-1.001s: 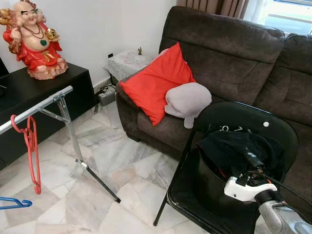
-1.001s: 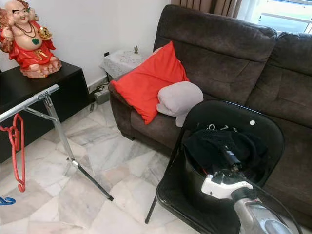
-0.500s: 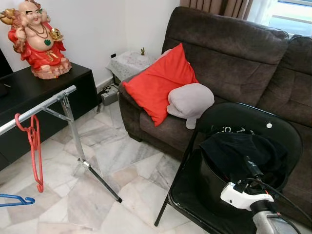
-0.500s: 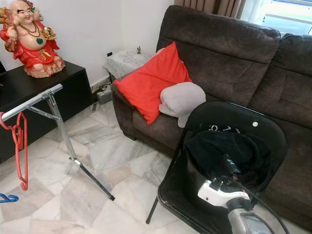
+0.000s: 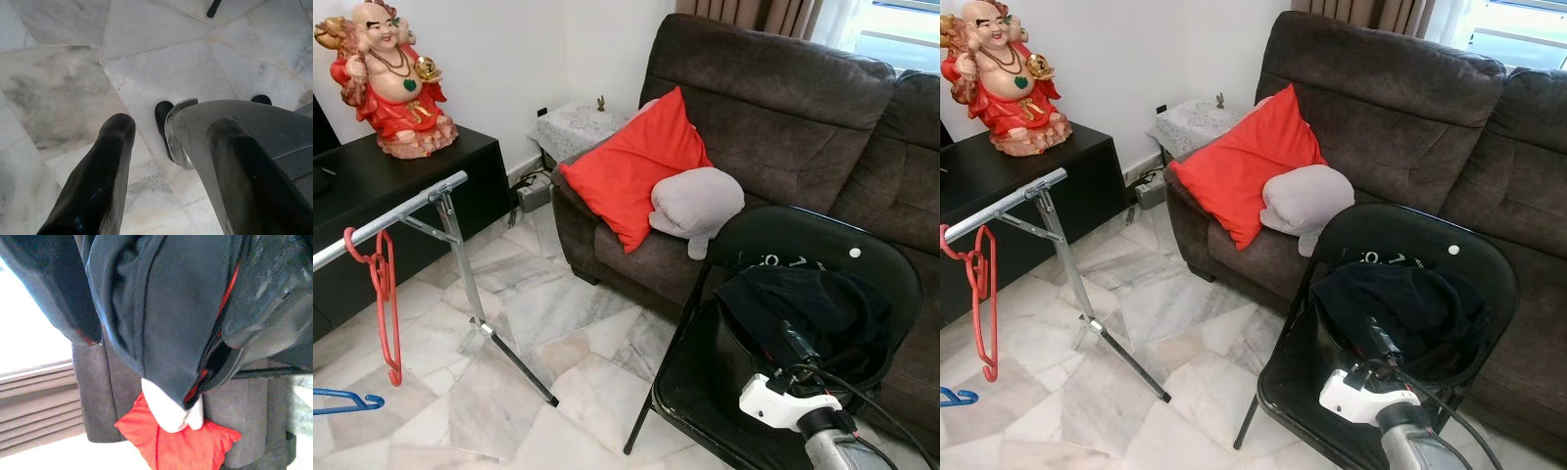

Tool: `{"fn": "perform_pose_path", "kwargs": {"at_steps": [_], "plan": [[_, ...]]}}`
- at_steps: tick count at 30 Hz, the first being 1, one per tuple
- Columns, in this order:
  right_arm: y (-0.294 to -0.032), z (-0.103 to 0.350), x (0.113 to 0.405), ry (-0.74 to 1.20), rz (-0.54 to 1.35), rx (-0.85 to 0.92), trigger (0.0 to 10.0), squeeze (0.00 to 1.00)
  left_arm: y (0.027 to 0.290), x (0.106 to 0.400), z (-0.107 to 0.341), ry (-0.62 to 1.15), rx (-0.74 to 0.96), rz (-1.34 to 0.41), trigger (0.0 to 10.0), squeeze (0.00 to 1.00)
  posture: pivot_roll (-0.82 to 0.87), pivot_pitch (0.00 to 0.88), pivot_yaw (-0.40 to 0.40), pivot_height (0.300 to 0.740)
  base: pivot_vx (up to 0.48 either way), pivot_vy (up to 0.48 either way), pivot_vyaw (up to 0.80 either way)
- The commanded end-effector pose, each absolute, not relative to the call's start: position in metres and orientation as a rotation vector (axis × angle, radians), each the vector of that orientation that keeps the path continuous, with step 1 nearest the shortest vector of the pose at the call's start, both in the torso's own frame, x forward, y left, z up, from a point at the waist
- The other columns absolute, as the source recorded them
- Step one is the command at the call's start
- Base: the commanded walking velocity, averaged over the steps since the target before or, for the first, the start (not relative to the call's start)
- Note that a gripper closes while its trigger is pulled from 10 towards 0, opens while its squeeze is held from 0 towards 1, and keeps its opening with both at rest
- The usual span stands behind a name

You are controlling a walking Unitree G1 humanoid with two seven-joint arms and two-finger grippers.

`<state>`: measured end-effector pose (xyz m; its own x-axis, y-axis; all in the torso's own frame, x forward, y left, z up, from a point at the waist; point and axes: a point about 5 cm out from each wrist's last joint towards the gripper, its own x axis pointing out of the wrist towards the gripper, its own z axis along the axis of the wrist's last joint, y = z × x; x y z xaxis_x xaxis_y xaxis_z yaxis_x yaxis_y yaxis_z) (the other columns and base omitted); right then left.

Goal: Hang hanger

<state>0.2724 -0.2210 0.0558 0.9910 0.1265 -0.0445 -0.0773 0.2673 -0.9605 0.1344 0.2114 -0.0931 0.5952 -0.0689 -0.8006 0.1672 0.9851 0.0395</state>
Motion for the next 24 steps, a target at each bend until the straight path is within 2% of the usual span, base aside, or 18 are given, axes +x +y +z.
{"fn": "perform_pose_path", "kwargs": {"at_steps": [1, 15, 24], "plan": [[-0.221, 0.053, 0.273, -0.019, 0.15, -1.288, 10.0, 0.0, 0.214, 0.13, -0.094, 0.938, 0.125, -0.145, 10.0, 0.0, 0.09, 0.047, -0.007, 0.74, 0.0, 0.0, 0.0], [-0.226, 0.053, 0.293, 0.055, 0.035, -1.304, 10.0, 0.0, 0.207, 0.127, -0.098, 0.972, 0.124, -0.135, 10.0, 0.0, 0.1, 0.049, -0.008, 0.74, 0.0, 0.0, 0.0], [-0.225, 0.051, 0.295, 0.063, 0.039, -1.29, 10.0, 0.0, 0.211, 0.122, -0.099, 0.988, 0.125, -0.126, 10.0, 0.0, 0.1, 0.053, -0.007, 0.74, 0.0, 0.0, 0.0]]}}
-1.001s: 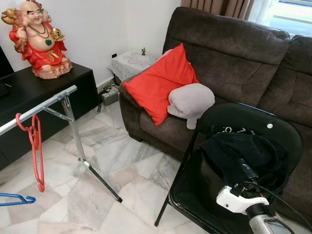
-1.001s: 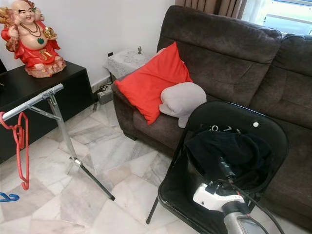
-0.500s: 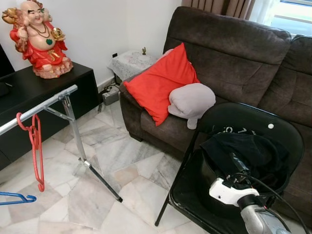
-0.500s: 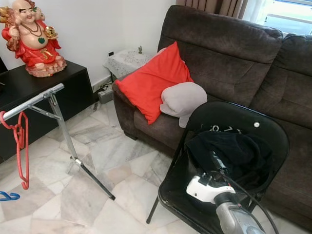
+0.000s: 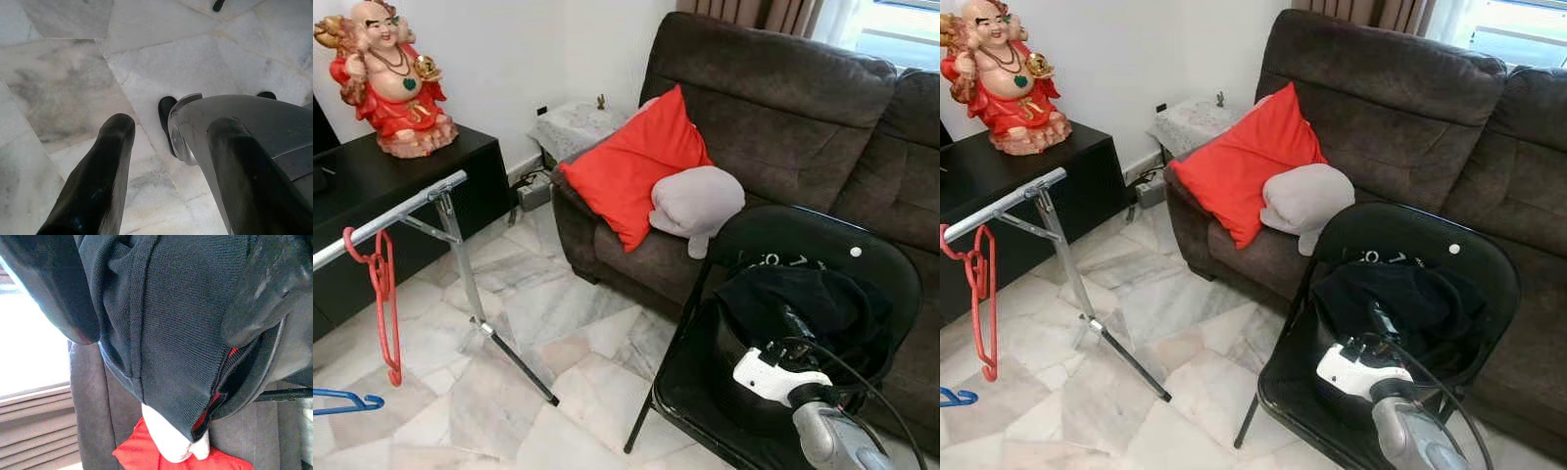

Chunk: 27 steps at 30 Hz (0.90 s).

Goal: Hang hanger

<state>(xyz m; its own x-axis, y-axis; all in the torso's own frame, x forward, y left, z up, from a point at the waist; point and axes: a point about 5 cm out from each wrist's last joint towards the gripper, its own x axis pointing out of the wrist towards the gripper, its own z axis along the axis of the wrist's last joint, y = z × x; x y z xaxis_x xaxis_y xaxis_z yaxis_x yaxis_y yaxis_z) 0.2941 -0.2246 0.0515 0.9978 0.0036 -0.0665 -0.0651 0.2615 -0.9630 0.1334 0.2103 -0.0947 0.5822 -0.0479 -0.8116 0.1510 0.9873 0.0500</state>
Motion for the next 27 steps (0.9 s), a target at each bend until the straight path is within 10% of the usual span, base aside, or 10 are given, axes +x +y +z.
{"fn": "perform_pose_path", "kwargs": {"at_steps": [1, 27], "plan": [[-0.224, 0.05, 0.295, 0.066, 0.041, -1.288, 10.0, 0.0, 0.211, 0.122, -0.099, 0.989, 0.125, -0.125, 10.0, 0.0, 0.1, 0.053, -0.007, 0.74, 0.0, 0.0, 0.0], [-0.218, 0.034, 0.293, 0.166, 0.151, -1.229, 10.0, 0.0, 0.212, 0.124, -0.097, 0.97, 0.125, -0.137, 10.0, 0.0, 0.1, 0.05, -0.004, 0.74, 0.0, 0.0, 0.0]]}}
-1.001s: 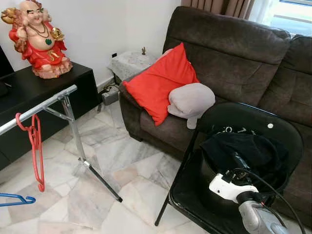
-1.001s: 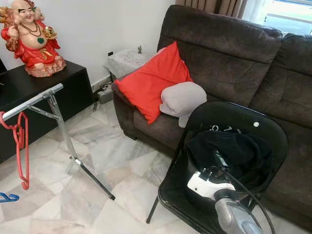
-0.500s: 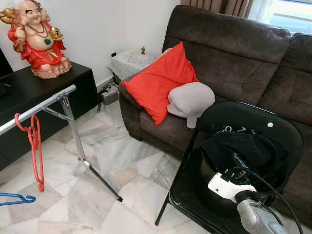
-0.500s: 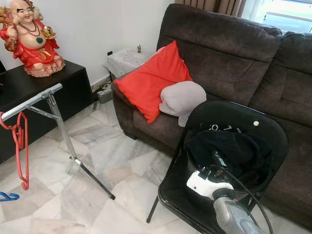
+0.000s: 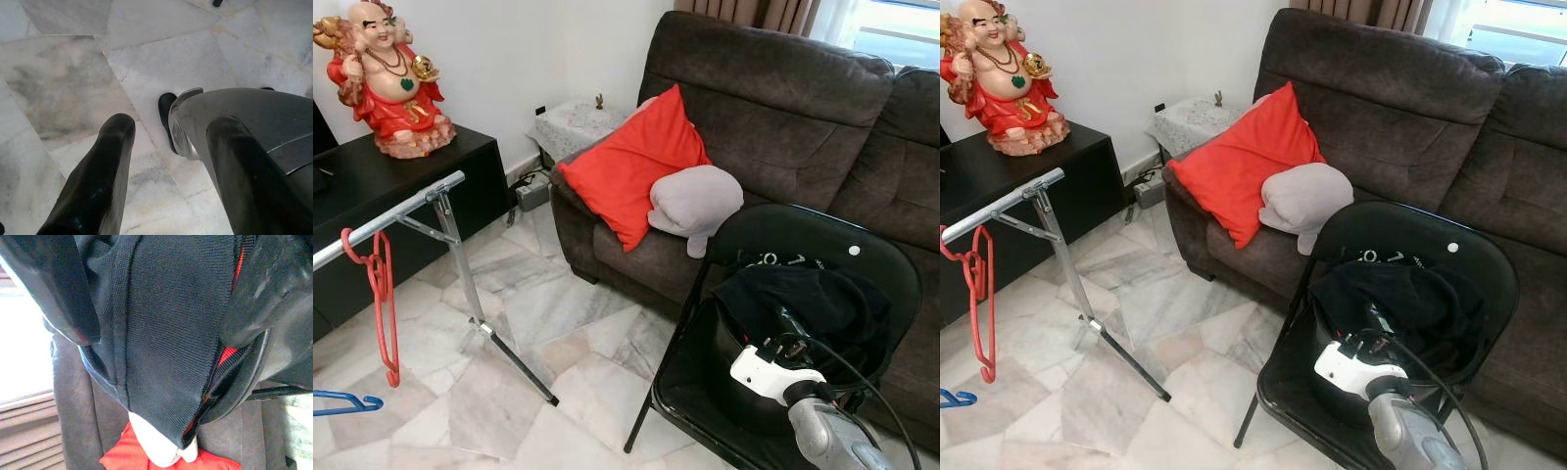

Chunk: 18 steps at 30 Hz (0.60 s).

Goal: Hang hanger

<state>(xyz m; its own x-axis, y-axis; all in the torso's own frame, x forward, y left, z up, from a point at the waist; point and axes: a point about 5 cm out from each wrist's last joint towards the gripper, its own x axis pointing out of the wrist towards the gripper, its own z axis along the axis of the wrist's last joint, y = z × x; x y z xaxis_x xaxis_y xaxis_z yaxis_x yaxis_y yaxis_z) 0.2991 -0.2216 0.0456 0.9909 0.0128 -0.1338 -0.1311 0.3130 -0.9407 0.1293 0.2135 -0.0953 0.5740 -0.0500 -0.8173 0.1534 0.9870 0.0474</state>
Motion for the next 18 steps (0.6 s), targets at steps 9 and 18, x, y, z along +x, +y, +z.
{"fn": "perform_pose_path", "kwargs": {"at_steps": [9, 18], "plan": [[-0.217, 0.026, 0.291, 0.241, 0.203, -1.174, 10.0, 0.0, 0.211, 0.127, -0.097, 0.965, 0.124, -0.138, 10.0, 0.0, 0.1, 0.043, -0.006, 0.74, 0.0, 0.0, 0.0], [-0.228, 0.057, 0.305, 0.091, -0.032, -1.102, 10.0, 0.0, 0.21, 0.128, -0.097, 0.966, 0.127, -0.134, 10.0, 0.0, 0.1, 0.039, -0.004, 0.74, 0.0, 0.0, 0.0]]}}
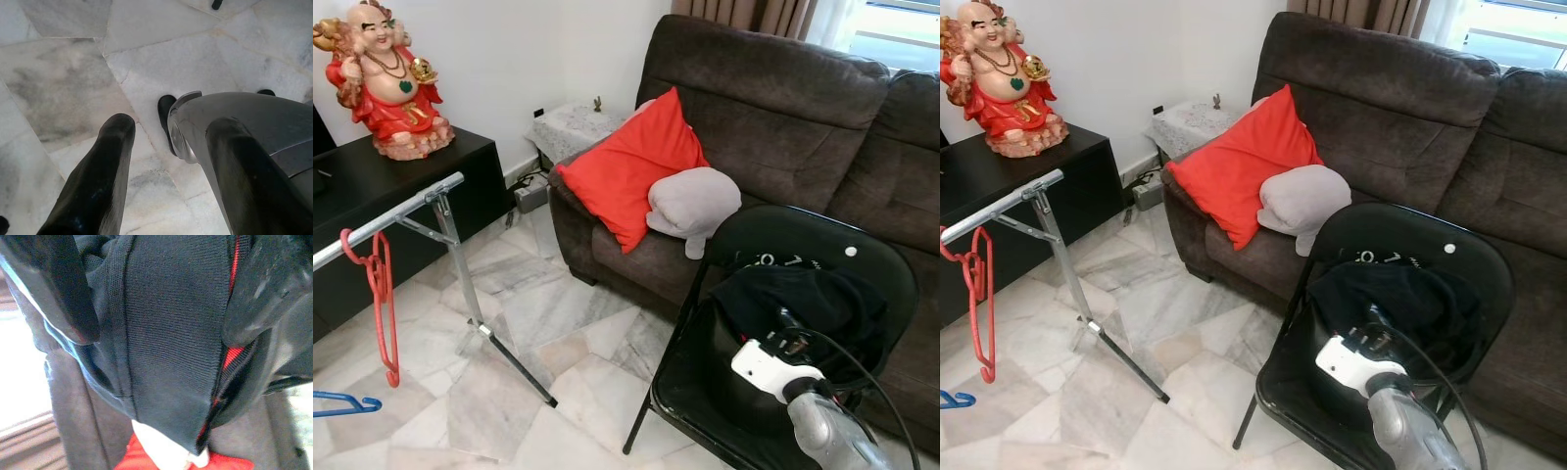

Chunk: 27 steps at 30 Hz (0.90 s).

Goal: Hang hanger

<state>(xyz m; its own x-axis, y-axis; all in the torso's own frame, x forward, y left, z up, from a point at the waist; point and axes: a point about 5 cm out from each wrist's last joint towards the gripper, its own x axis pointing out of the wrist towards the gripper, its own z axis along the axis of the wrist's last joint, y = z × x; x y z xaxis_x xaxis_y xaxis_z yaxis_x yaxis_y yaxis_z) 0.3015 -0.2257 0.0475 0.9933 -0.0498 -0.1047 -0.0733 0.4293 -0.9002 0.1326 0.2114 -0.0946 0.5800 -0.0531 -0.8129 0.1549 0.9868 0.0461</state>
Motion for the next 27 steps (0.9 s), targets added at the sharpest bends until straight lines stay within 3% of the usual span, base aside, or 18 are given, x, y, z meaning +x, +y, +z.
{"fn": "perform_pose_path", "kwargs": {"at_steps": [1, 17, 27], "plan": [[-0.228, 0.058, 0.306, 0.08, -0.034, -1.111, 10.0, 0.0, 0.21, 0.128, -0.097, 0.967, 0.128, -0.135, 10.0, 0.0, 0.1, 0.039, -0.004, 0.74, 0.0, 0.0, 0.0], [-0.233, 0.075, 0.306, -0.031, -0.146, -1.102, 10.0, 0.0, 0.209, 0.13, -0.096, 0.954, 0.125, -0.14, 10.0, 0.0, 0.1, 0.04, -0.005, 0.74, 0.0, 0.0, 0.0], [-0.231, 0.075, 0.29, -0.061, -0.178, -1.114, 10.0, 0.0, 0.211, 0.127, -0.096, 0.949, 0.122, -0.148, 10.0, 0.0, 0.09, 0.046, -0.004, 0.74, 0.0, 0.0, 0.0]]}}
